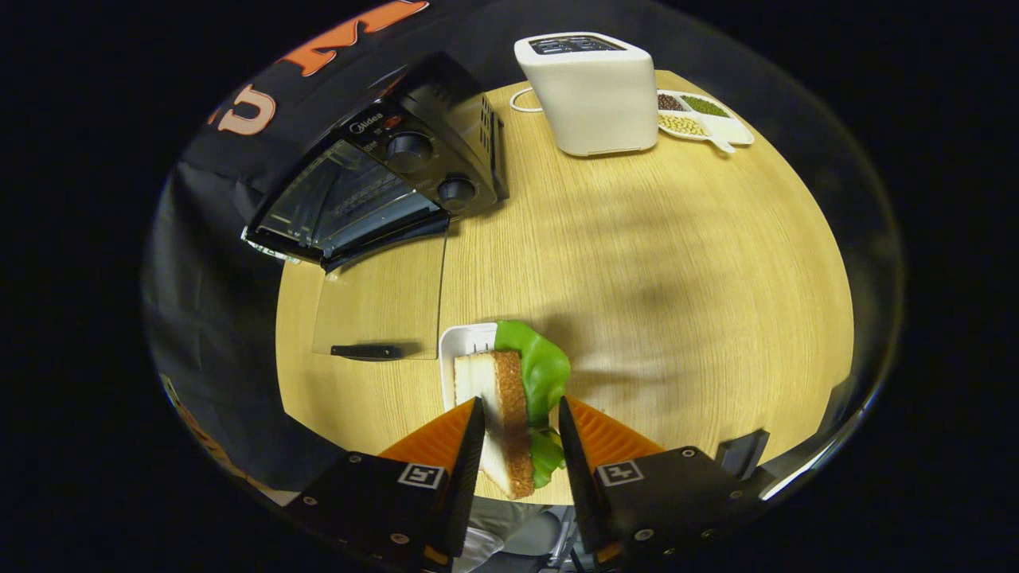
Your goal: Open the toaster oven, put the food inside, and close the toaster oven door.
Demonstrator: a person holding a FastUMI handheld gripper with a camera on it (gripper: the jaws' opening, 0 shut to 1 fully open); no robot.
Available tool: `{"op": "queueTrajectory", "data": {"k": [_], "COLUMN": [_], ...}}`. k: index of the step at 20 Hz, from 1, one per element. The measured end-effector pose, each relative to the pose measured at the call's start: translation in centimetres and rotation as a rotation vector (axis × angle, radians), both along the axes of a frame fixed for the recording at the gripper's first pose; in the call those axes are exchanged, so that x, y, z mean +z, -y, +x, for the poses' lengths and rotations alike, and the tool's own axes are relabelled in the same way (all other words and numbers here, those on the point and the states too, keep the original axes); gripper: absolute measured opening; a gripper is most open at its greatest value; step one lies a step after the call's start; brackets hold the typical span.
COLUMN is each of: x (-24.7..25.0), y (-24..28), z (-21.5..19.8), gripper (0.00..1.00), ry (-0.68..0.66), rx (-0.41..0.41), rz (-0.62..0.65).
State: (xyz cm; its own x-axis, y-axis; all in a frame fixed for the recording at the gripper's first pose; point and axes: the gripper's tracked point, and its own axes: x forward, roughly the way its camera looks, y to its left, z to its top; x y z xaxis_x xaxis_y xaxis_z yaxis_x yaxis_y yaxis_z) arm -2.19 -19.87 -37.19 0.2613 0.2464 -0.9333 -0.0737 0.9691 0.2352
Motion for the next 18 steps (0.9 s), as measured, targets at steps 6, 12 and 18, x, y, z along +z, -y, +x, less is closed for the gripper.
{"op": "queueTrajectory", "data": {"k": [6,12,18], "x": [1.4,5.8,8.9], "y": [-0.6,-2.1,-5.5], "z": [-0.5,-0.9,-0.4], "gripper": [0.32,0.32,0.32], "ry": [0.022,0.091,0.143], "rx": [-0.037,-0.068,-0.149], "rz": [-0.045,-0.048,0.091]}}
